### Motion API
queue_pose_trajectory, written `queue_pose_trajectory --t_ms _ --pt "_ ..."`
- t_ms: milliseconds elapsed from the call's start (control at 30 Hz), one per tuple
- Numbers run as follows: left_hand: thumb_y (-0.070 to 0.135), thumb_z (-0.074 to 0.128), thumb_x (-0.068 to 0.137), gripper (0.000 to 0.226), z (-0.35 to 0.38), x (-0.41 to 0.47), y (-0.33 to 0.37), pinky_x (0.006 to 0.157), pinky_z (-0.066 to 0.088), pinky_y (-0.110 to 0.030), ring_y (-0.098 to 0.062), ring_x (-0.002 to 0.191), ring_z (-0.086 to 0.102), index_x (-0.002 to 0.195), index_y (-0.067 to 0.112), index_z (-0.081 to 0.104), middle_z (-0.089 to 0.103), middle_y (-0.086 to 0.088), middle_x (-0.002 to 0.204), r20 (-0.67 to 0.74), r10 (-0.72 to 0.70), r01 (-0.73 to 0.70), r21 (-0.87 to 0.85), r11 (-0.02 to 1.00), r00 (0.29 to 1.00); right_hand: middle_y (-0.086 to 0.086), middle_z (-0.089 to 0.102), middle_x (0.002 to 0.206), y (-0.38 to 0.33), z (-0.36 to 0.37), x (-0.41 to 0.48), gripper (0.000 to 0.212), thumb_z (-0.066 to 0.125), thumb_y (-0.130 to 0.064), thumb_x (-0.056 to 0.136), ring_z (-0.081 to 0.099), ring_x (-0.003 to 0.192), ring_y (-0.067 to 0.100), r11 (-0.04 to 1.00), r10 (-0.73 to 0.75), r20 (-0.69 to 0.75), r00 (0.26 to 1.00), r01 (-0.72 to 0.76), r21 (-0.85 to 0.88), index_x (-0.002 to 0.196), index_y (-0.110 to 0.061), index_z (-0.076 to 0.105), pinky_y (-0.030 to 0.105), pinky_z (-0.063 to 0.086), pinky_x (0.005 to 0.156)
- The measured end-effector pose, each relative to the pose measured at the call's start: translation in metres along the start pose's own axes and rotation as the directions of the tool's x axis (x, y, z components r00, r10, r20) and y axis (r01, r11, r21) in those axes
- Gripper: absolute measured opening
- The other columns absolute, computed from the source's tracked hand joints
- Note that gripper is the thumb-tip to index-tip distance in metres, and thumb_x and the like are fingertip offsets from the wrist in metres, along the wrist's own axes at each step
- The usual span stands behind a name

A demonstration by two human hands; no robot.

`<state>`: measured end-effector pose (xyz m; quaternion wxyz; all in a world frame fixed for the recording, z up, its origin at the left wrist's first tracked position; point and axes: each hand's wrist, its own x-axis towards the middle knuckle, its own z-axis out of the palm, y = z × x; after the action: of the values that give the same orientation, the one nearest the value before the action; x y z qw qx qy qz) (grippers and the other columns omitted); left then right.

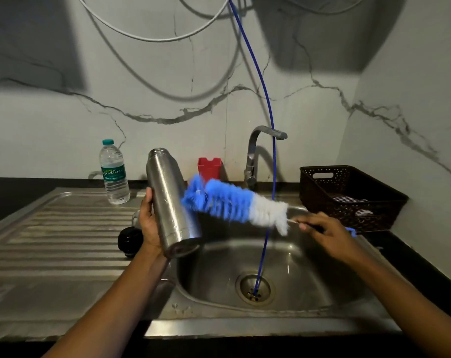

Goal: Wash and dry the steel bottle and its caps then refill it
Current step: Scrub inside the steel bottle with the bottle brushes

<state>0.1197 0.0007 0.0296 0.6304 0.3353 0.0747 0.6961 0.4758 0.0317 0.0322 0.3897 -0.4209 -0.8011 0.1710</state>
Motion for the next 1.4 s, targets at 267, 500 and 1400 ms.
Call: queue_pose_trajectory --t_ms 267,500,1400 --pt "0.062 0.079 0.052 0.107 0.022 0.001 0.019 0.077 0.056 -0.035 -0.024 0.094 0.066 0.137 0.007 0.044 0.065 -0.011 0.102 -0.231 0.293 -0.229 0.267 0.936 0.928 -0.027 0.067 0.096 0.021 -0.045 -0.021 0.029 0.046 -0.079 0.074 0.060 0.091 0.006 0.996 -0.036 0.016 0.999 0.037 -0.079 0.097 -0.066 0.059 0.020 0.045 0.081" --pt "0.048 0.082 0.057 0.087 0.024 0.002 0.017 0.090 0.052 -0.052 -0.028 0.100 0.060 0.131 0.017 0.046 0.058 -0.009 0.107 -0.231 0.442 -0.301 0.462 0.834 0.867 -0.031 0.065 0.100 0.015 -0.036 -0.021 0.031 0.041 -0.079 0.075 0.063 0.096 -0.001 0.983 -0.025 0.091 0.996 0.041 -0.178 0.098 -0.067 0.057 0.036 0.047 0.093" --pt "0.040 0.078 0.058 0.096 0.035 -0.001 -0.001 0.083 0.054 -0.040 -0.023 0.092 0.061 0.139 0.004 0.040 0.058 -0.006 0.100 -0.287 0.432 -0.254 0.494 0.832 0.855 -0.020 0.069 0.089 0.007 -0.031 -0.024 0.026 0.047 -0.075 0.073 0.062 0.079 0.001 0.994 0.085 0.228 0.970 -0.068 -0.081 0.091 -0.063 0.062 0.037 0.050 0.078"
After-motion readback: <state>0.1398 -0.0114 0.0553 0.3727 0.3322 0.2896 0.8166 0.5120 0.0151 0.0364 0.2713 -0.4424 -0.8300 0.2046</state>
